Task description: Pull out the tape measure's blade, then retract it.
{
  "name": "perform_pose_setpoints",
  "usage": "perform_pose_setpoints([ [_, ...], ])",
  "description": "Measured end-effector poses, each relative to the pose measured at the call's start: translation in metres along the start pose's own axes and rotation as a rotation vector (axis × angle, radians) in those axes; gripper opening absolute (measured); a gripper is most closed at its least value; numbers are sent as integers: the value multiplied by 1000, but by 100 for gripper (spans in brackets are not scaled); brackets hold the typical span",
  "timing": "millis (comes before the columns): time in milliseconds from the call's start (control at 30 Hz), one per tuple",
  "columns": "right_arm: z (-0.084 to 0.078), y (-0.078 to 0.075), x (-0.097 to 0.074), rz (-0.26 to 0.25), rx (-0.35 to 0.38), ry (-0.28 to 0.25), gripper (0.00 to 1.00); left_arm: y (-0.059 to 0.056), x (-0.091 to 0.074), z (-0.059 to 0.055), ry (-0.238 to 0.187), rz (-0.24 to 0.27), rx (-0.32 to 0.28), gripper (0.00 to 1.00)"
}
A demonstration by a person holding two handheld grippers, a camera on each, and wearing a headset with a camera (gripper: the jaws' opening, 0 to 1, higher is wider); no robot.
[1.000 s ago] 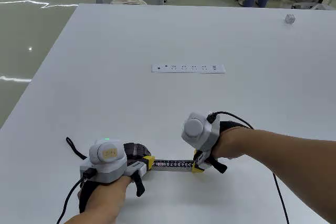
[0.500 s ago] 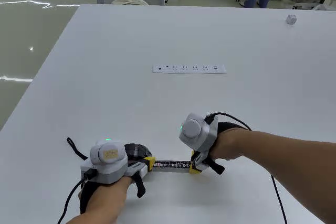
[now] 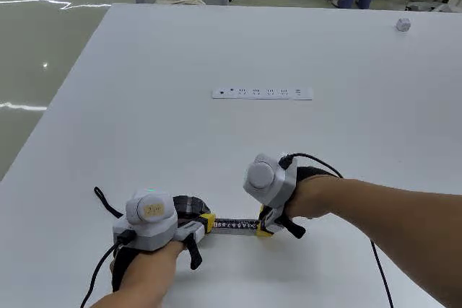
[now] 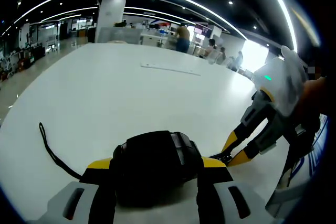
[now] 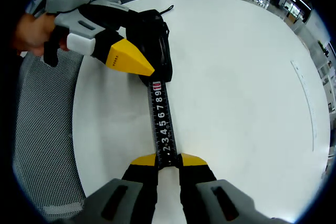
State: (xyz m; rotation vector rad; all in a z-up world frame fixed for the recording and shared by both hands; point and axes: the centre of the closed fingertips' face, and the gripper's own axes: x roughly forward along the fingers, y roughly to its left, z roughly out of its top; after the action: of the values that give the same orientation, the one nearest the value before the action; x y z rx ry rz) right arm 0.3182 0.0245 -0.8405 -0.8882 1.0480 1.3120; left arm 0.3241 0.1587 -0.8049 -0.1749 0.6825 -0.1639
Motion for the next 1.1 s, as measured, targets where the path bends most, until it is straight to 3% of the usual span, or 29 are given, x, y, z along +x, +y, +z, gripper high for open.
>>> perform_pose_setpoints([
  [1100, 21, 5, 6, 12, -42, -5, 15, 0, 0, 0, 1, 6, -2, 59],
])
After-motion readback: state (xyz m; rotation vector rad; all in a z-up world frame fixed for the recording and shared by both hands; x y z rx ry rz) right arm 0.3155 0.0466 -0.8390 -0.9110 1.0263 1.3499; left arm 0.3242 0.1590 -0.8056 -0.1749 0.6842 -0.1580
